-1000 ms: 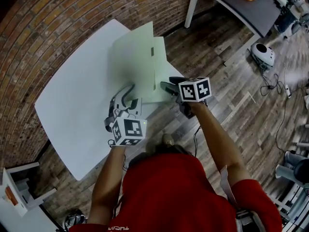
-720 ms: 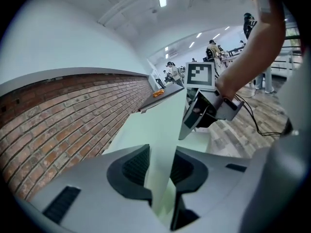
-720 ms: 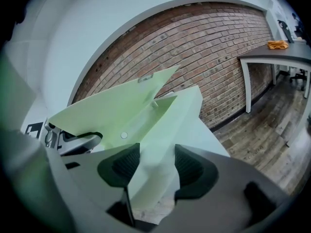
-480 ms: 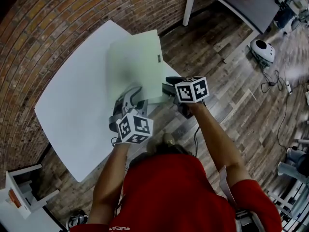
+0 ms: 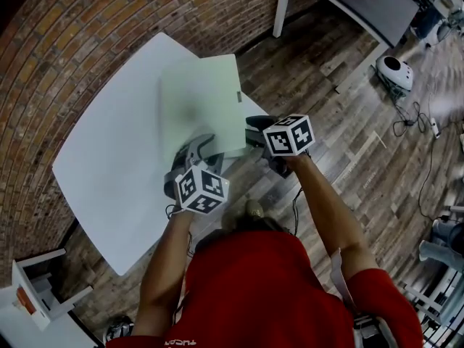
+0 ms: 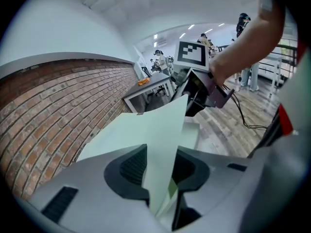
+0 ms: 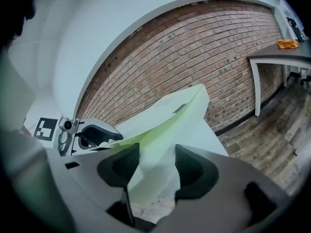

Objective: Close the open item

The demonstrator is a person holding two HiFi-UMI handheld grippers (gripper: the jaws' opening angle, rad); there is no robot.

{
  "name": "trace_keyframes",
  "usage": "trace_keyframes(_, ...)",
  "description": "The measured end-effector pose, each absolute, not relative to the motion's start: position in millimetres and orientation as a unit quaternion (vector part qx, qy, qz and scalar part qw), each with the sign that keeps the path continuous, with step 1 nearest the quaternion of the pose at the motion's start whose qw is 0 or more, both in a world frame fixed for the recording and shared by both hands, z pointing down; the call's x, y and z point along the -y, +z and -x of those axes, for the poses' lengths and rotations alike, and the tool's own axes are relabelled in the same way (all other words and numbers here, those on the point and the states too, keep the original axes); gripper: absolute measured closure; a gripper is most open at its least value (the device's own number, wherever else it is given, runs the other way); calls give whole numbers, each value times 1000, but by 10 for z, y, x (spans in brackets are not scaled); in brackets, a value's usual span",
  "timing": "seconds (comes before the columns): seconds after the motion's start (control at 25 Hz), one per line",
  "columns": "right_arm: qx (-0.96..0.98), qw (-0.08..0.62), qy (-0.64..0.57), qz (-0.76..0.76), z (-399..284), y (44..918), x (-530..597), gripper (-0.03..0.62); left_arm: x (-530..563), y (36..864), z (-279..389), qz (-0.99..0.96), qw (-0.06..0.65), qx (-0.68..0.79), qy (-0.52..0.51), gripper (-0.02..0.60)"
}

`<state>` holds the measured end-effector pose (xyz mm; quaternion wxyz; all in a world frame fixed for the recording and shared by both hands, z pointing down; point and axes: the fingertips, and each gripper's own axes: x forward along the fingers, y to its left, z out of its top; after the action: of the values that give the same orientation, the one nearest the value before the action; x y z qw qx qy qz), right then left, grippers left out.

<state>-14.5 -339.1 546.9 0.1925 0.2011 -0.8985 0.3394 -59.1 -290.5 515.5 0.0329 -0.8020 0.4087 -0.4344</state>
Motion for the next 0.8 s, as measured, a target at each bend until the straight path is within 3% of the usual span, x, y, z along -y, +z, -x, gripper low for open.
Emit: trace_keyframes(0.8,919,241,303,-75,-94,5439,3352,358,2929,5234,541,820,-3,-334,-465,466)
